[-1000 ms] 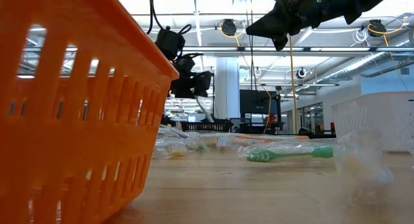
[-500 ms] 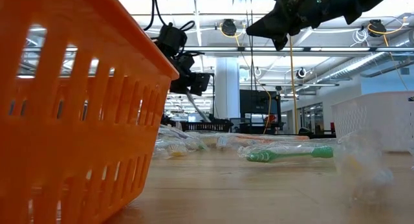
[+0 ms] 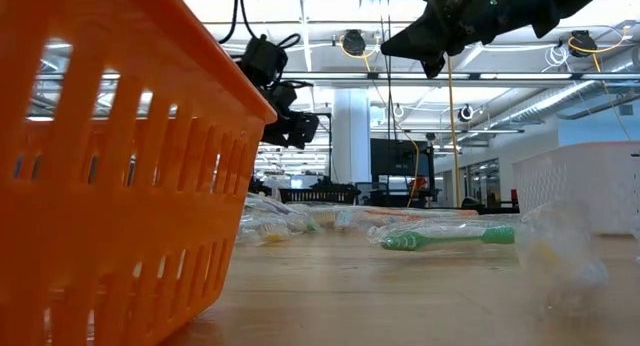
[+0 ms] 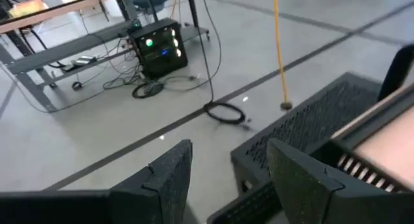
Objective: Pick & Place Toothbrushes
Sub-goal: Put the green toothbrush into the black bin
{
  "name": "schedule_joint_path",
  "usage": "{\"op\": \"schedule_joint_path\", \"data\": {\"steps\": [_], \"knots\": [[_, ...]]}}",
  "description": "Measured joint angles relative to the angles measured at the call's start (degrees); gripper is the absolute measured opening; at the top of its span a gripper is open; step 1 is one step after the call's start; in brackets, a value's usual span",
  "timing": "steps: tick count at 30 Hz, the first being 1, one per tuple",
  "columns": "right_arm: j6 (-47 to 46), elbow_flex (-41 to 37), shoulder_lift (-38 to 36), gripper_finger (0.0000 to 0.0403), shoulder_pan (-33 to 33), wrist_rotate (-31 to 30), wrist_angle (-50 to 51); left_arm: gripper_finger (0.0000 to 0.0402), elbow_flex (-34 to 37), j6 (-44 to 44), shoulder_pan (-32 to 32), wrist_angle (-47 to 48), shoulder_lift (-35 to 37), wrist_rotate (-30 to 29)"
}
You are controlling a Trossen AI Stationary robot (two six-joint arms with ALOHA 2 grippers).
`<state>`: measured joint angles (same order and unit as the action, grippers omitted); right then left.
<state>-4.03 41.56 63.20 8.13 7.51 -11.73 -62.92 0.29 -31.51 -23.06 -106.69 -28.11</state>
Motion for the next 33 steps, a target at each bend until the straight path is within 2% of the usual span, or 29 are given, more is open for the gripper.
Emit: {"op": "schedule_joint_path", "data": {"steps": [4,7,10,14,17,19,27,33], "knots": [[-0.32,0.00,0.00,0.0000,0.00,0.00,0.29,0.0205,0.06,1.35,0.73,6.49,2.55,2.04],[-0.39,0.00,0.00,0.0000,-0.01,0.00,0.46,0.0205,0.04,2.81,1.37,15.38,6.62,5.81],[-0.41,0.00,0.00,0.0000,0.01,0.01,0.42,0.0205,0.02,4.92,2.35,24.43,11.53,11.52],[-0.94,0.00,0.00,0.0000,0.01,0.01,0.37,0.0205,0.01,9.30,3.99,36.50,17.36,23.58],[-1.06,0.00,0.00,0.0000,0.01,0.02,0.29,0.0205,0.02,12.28,5.79,42.35,18.84,30.84],[-1.07,0.00,0.00,0.0000,0.01,0.02,0.30,0.0205,0.02,14.22,7.16,45.14,18.80,33.66],[-1.29,0.00,0.00,0.0000,0.01,0.04,0.71,0.0204,0.07,22.14,13.74,47.08,13.07,34.50],[-1.29,0.00,0.00,0.0000,0.01,0.04,0.81,0.0204,0.09,23.61,16.69,47.95,8.46,31.82]]}}
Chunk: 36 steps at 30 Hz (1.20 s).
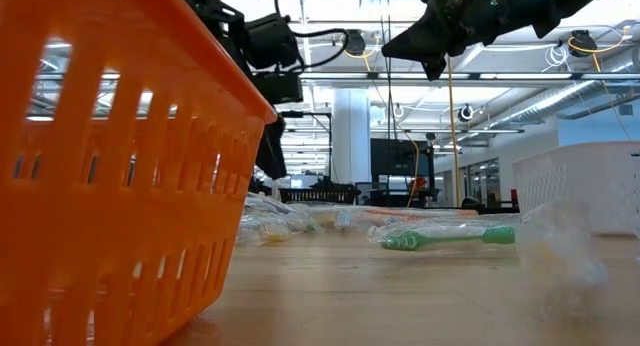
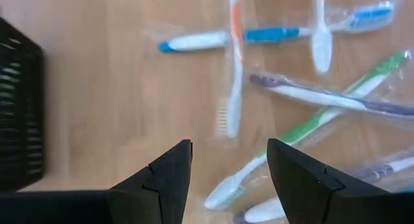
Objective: Pick & Place Toothbrushes
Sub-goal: Put the green toothbrush into the black bin
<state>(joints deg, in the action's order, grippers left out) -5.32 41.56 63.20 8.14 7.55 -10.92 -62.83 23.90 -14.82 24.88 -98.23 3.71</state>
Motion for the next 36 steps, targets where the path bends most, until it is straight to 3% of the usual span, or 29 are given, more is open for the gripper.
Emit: {"op": "schedule_joint_path", "data": {"steps": [20,36], "knots": [[0.19,0.00,0.00,0.0000,0.00,0.00,-0.72,0.0202,-0.02,3.45,2.81,1.76,-3.17,-0.69],[0.05,0.00,0.00,0.0000,0.00,0.00,-0.81,0.0106,-0.33,2.43,2.97,0.55,-10.51,-0.54]]}}
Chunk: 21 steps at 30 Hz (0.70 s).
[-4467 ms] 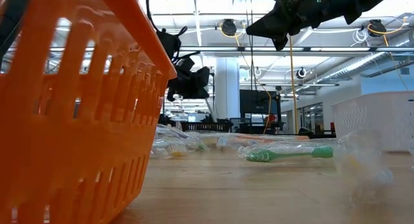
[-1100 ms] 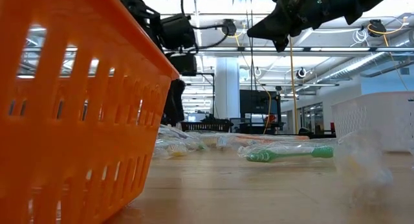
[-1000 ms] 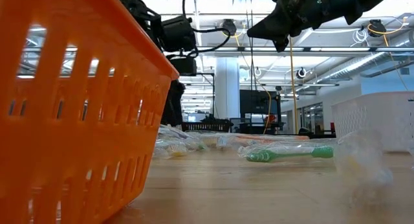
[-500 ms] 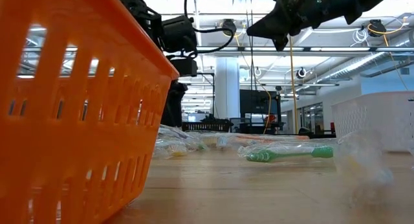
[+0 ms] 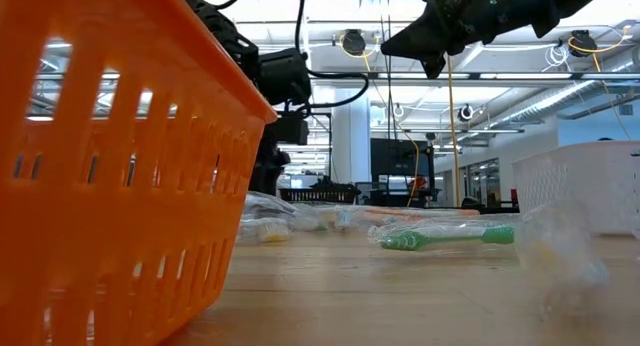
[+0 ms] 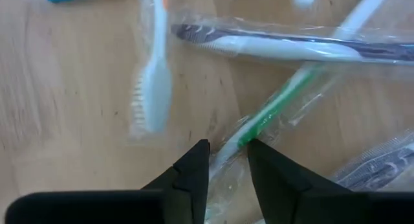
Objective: Pick & Place Toothbrushes
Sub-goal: Put the green toothbrush into the black bin
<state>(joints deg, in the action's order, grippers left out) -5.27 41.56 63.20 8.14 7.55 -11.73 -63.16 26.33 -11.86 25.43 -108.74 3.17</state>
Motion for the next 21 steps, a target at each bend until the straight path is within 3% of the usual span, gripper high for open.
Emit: {"op": "schedule_joint_path", "data": {"steps": [4,9,21], "knots": [[-0.01,0.00,0.00,0.0000,-0.02,0.00,-0.06,0.0085,0.02,0.79,0.04,-0.04,-0.35,-0.02],[0.00,0.00,0.00,0.0000,0.00,-0.02,-0.05,0.0012,0.27,0.94,0.04,-0.09,1.53,-0.28],[-0.01,0.00,0.00,0.0000,-0.02,-0.02,-0.04,0.0000,0.44,0.30,1.65,4.78,7.74,-8.31]]}}
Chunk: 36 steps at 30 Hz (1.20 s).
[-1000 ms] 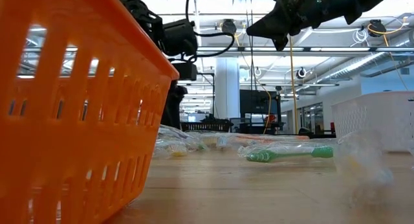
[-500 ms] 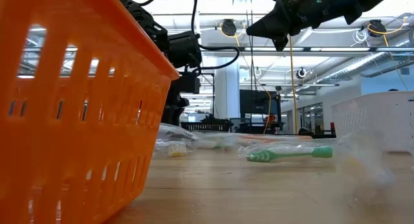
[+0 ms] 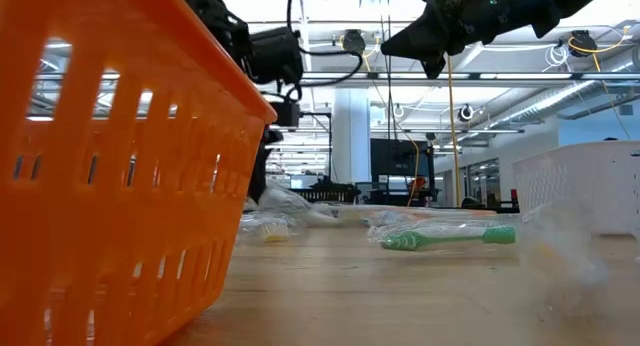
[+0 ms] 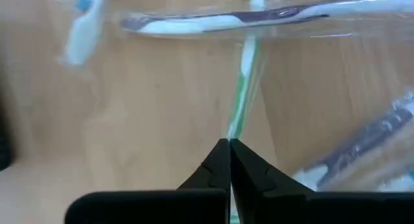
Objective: Pick & Place Toothbrushes
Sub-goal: Put the green toothbrush into the black bin
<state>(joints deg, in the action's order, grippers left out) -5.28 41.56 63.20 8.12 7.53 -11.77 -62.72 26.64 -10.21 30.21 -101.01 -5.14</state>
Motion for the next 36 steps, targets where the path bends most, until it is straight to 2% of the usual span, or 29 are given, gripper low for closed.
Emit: {"op": "schedule_joint_path", "data": {"steps": [8,15,21,25,28,32,36], "knots": [[0.11,0.00,0.12,0.0000,0.00,0.00,-0.17,0.0000,-0.03,0.22,3.97,1.75,7.17,-9.01],[-0.02,0.02,3.59,0.0000,0.02,0.15,-1.80,0.0000,-0.15,0.68,7.97,0.01,12.79,-13.69],[-0.02,0.02,8.83,0.0000,0.01,0.29,-8.35,0.0000,-1.27,1.72,11.12,-0.67,12.93,-17.47],[-2.73,0.02,12.09,0.0000,0.02,3.26,-13.55,0.0000,-3.05,1.95,12.60,-1.20,12.45,-17.49],[-3.26,0.02,14.14,0.0003,0.00,3.25,-14.57,0.0000,-4.59,2.06,13.62,-2.92,12.46,-17.73],[-3.61,0.02,15.93,0.0029,0.04,5.17,-15.40,0.0000,-6.01,4.08,14.82,-3.62,12.44,-18.02],[-4.12,0.02,16.26,0.0075,0.00,6.29,-17.07,0.0000,-6.49,4.65,15.26,-6.15,12.47,-18.02]]}}
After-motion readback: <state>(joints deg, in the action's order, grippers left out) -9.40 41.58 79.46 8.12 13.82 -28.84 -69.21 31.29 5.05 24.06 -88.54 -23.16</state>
